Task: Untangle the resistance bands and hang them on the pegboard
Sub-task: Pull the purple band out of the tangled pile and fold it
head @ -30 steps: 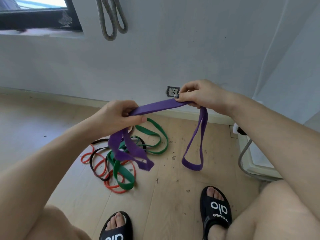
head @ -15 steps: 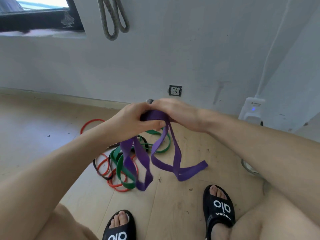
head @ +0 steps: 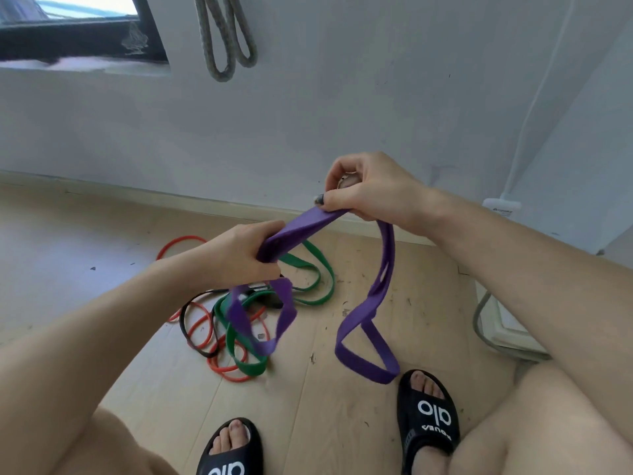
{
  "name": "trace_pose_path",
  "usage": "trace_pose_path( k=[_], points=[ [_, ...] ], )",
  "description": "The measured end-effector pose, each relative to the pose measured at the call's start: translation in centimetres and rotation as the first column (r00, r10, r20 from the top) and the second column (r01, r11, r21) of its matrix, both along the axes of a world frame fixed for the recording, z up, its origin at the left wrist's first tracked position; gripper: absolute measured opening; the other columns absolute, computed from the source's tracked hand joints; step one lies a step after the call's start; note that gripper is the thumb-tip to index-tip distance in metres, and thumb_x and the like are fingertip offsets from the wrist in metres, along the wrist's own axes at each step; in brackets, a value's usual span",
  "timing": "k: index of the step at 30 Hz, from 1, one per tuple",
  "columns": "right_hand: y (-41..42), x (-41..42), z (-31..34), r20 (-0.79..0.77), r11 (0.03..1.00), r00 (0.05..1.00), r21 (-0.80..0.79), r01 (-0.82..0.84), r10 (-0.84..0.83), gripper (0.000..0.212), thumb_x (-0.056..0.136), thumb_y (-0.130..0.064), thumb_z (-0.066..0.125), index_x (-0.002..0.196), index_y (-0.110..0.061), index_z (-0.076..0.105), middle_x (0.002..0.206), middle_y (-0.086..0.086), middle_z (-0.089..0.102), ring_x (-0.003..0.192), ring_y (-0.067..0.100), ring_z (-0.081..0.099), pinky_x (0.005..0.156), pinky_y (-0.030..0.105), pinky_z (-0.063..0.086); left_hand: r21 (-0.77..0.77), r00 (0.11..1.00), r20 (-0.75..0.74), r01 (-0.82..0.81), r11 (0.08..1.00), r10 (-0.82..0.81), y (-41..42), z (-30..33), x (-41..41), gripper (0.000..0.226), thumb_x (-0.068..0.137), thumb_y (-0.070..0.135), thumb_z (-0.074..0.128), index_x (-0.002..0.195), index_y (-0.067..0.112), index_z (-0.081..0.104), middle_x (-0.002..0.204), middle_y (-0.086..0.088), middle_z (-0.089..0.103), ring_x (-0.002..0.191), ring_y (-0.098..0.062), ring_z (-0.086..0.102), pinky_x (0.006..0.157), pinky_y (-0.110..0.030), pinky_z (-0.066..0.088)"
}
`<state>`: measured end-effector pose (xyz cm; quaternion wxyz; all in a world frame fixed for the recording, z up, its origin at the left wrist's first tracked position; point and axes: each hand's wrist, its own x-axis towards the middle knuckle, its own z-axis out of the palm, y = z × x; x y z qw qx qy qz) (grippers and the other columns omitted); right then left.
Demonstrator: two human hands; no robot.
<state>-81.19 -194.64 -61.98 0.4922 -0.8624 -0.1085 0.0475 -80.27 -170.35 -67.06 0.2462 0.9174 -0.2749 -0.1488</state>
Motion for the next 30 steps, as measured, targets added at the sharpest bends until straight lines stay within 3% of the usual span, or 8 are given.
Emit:
trace_pose_path(
  k=[3,7,10,12,16,21,26,30],
  points=[
    [-1.1,-0.1,0.1,0.005,0.991,1.000,-0.132,0.007,-0.007,0.019,0.087,-0.027,0.077,0.089,-0.010,0.068,0.058,0.001,0.056,0.053,0.011,0.046,0.054,0.022,0.036,-0.012,0.999,0.001,-0.047,0.999,0.047,-0.2,0.1,-0.2,0.016,0.086,0.008,0.065,0.092,0.017,0.053,0.077,-0.004,0.057,0.064,-0.016,0.048,0.064,-0.034,0.040],
    [-1.8,-0.4,-0.9,-0.166,0.956,0.986,-0.287,-0.069,0.021,0.036,0.097,-0.050,0.060,0.087,-0.016,0.067,0.065,0.001,0.062,0.052,0.015,0.050,0.056,0.029,0.042,-0.062,0.995,-0.038,-0.099,0.993,0.097,-0.5,0.7,-0.4,0.015,0.093,0.008,0.053,0.087,0.021,0.054,0.079,-0.003,0.059,0.071,-0.020,0.054,0.069,-0.038,0.044],
    [-0.5,-1.0,-1.5,-0.269,0.944,0.959,-0.285,-0.165,0.087,0.049,0.101,-0.062,0.043,0.097,-0.019,0.066,0.083,0.002,0.075,0.060,0.019,0.064,0.063,0.031,0.054,-0.085,0.993,-0.042,-0.115,0.990,0.112,-0.8,1.2,-0.5,0.014,0.098,0.011,0.051,0.090,0.022,0.054,0.079,-0.002,0.058,0.072,-0.019,0.053,0.069,-0.037,0.043],
    [0.7,-1.3,-1.9,-0.292,0.958,0.948,-0.212,-0.195,0.128,0.052,0.098,-0.065,0.046,0.107,-0.018,0.065,0.089,0.003,0.076,0.067,0.019,0.068,0.070,0.034,0.057,-0.096,0.995,-0.020,-0.100,0.990,0.099,-1.4,1.5,-0.7,0.013,0.102,0.015,0.050,0.090,0.020,0.052,0.079,0.000,0.057,0.072,-0.017,0.051,0.068,-0.036,0.040],
    [1.9,-1.5,-2.2,-0.231,0.986,0.961,-0.040,-0.165,0.152,0.046,0.093,-0.059,0.062,0.105,-0.014,0.064,0.081,0.008,0.069,0.067,0.023,0.066,0.065,0.035,0.057,-0.100,0.998,0.005,-0.069,0.993,0.070,-2.3,1.8,-1.2,0.014,0.104,0.021,0.050,0.091,0.022,0.052,0.085,-0.003,0.061,0.075,-0.020,0.054,0.070,-0.036,0.043],
    [1.7,-1.7,-1.4,-0.125,0.968,0.981,-0.185,-0.167,0.146,0.040,0.089,-0.057,0.069,0.094,-0.017,0.072,0.050,-0.013,0.051,0.046,0.005,0.046,0.048,0.022,0.035,-0.061,0.999,0.047,-0.015,0.998,0.017,-0.9,0.8,-0.3,0.007,0.097,0.020,0.062,0.096,0.020,0.054,0.084,-0.003,0.064,0.071,-0.016,0.055,0.063,-0.024,0.041],
    [1.4,-1.7,-0.8,-0.191,0.968,0.958,-0.097,-0.233,0.212,0.035,0.093,-0.044,0.071,0.099,-0.010,0.074,0.065,0.009,0.049,0.059,0.023,0.044,0.055,0.035,0.034,-0.093,0.999,-0.049,-0.025,0.995,0.021,0.2,-0.5,0.4,0.007,0.096,0.030,0.066,0.094,0.034,0.061,0.083,0.012,0.068,0.071,-0.002,0.063,0.064,-0.018,0.047],
    [0.9,-1.8,-0.5,-0.228,0.968,0.946,-0.042,-0.248,0.232,0.026,0.097,-0.030,0.069,0.100,-0.004,0.073,0.068,0.008,0.059,0.059,0.016,0.056,0.055,0.026,0.046,-0.037,0.997,-0.072,-0.043,0.998,0.041,1.4,-1.3,1.1,0.018,0.090,0.040,0.074,0.103,0.036,0.063,0.095,0.016,0.071,0.087,-0.002,0.068,0.074,-0.018,0.052]
  ],
)
